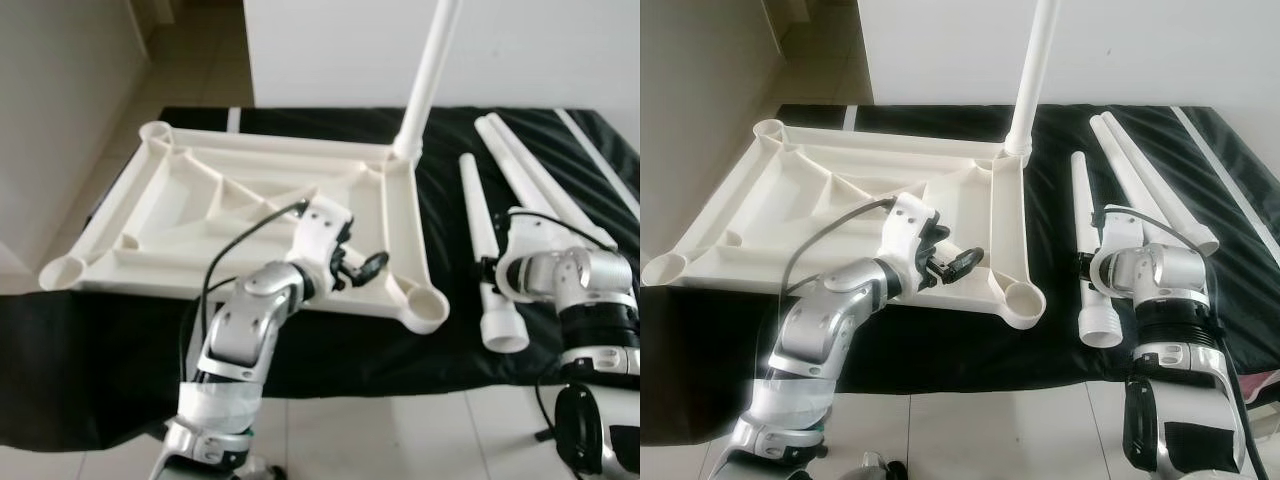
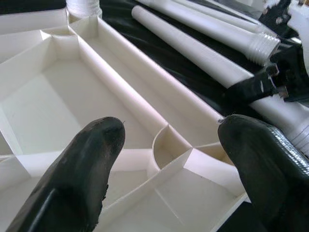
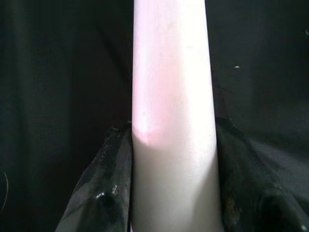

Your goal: Building children table

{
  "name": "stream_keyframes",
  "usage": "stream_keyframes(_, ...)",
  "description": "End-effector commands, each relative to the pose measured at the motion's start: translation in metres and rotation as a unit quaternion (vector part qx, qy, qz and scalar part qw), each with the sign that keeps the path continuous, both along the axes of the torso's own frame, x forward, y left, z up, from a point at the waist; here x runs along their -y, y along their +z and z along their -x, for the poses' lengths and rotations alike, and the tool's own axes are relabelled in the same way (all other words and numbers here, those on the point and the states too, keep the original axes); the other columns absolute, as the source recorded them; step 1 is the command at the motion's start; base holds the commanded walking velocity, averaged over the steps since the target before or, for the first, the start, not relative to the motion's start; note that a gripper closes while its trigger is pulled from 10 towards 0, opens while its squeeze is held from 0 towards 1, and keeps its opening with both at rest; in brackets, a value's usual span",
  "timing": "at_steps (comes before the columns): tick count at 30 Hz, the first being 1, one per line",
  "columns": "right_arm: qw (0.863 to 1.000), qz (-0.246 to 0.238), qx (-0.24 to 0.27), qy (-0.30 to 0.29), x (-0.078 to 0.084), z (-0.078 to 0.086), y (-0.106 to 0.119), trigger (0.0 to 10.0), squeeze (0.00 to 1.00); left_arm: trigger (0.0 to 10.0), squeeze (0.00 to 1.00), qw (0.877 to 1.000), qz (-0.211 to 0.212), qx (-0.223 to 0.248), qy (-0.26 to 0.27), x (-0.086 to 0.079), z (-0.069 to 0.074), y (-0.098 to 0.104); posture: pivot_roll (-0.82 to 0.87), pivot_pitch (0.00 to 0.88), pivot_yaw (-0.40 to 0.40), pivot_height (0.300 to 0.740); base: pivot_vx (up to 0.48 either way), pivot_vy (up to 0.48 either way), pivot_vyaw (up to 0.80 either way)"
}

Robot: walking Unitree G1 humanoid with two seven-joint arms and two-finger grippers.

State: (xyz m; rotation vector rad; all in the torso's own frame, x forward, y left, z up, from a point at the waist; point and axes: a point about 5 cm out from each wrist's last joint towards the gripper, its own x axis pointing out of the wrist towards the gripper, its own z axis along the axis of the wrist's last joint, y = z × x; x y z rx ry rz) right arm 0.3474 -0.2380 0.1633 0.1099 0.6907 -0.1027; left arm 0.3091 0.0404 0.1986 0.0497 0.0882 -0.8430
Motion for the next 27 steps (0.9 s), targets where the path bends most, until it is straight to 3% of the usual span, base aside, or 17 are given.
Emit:
stream_keyframes(1, 0.999, -0.010, 0.026, 0.029, -0.010, -0.001, -0.002, 4.9, 0.00, 10.0, 0.00, 1.000, 0.009, 0.006, 0.011, 0.003, -0.003, 0.004, 0.05, 0.044, -0.042, 0.740, 0.000, 0.000, 0.00)
stream_keyframes(2, 0.998, -0.003, 0.063, 0.032, -0.011, -0.004, 0.007, 4.9, 0.00, 10.0, 0.00, 1.000, 0.011, 0.009, 0.012, 0.003, -0.005, 0.005, 0.05, 0.035, -0.042, 0.740, 0.000, 0.000, 0.00)
stream_keyframes(4, 0.996, 0.001, 0.082, 0.033, -0.011, -0.005, 0.013, 4.9, 0.00, 10.0, 0.00, 1.000, 0.012, 0.010, 0.014, 0.004, -0.006, 0.005, 0.05, 0.035, -0.042, 0.740, 0.000, 0.000, 0.00)
stream_keyframes(5, 0.993, 0.003, 0.109, 0.033, -0.010, -0.006, 0.019, 10.0, 0.00, 10.0, 0.00, 1.000, 0.013, 0.011, 0.015, 0.004, -0.007, 0.006, 0.05, 0.026, -0.042, 0.740, 0.000, 0.000, 0.00)
stream_keyframes(10, 0.985, -0.003, 0.173, 0.001, -0.001, -0.007, 0.033, 10.0, 0.00, 10.0, 0.00, 1.000, 0.014, 0.019, 0.012, 0.005, -0.010, 0.009, 0.05, 0.010, -0.040, 0.740, 0.000, 0.000, 0.00)
stream_keyframes(13, 0.984, -0.009, 0.178, -0.004, 0.000, -0.007, 0.033, 10.0, 0.00, 10.0, 0.00, 1.000, 0.014, 0.020, 0.012, 0.005, -0.011, 0.009, 0.05, 0.010, -0.040, 0.740, 0.000, 0.000, 0.00)
stream_keyframes(16, 0.963, -0.013, 0.269, -0.018, 0.001, 0.000, 0.036, 10.0, 0.00, 10.0, 0.00, 1.000, 0.009, 0.020, 0.011, 0.004, -0.017, 0.008, 0.05, 0.000, -0.033, 0.740, 0.000, 0.000, 0.00)
stream_keyframes(17, 0.963, -0.013, 0.269, -0.018, 0.001, 0.000, 0.036, 10.0, 0.00, 10.0, 0.00, 1.000, 0.009, 0.020, 0.011, 0.004, -0.017, 0.008, 0.05, 0.000, -0.033, 0.740, 0.000, 0.000, 0.00)
stream_keyframes(18, 0.952, -0.026, 0.304, -0.025, 0.000, 0.005, 0.037, 10.0, 0.00, 10.0, 0.00, 1.000, 0.002, 0.017, 0.018, 0.004, -0.020, 0.006, 0.04, 0.000, -0.029, 0.740, 0.000, 0.000, 0.00)
stream_keyframes(24, 0.948, -0.065, 0.310, -0.035, -0.004, 0.011, 0.029, 10.0, 0.00, 10.0, 0.00, 0.999, -0.022, 0.015, 0.039, 0.002, -0.028, 0.002, 0.04, 0.000, -0.025, 0.740, 0.000, 0.000, 0.00)
stream_keyframes(27, 0.937, -0.072, 0.341, -0.024, -0.011, 0.018, 0.028, 10.0, 0.00, 10.0, 0.00, 0.998, -0.031, 0.006, 0.050, 0.002, -0.035, 0.000, 0.03, 0.000, -0.009, 0.740, 0.000, 0.000, 0.00)
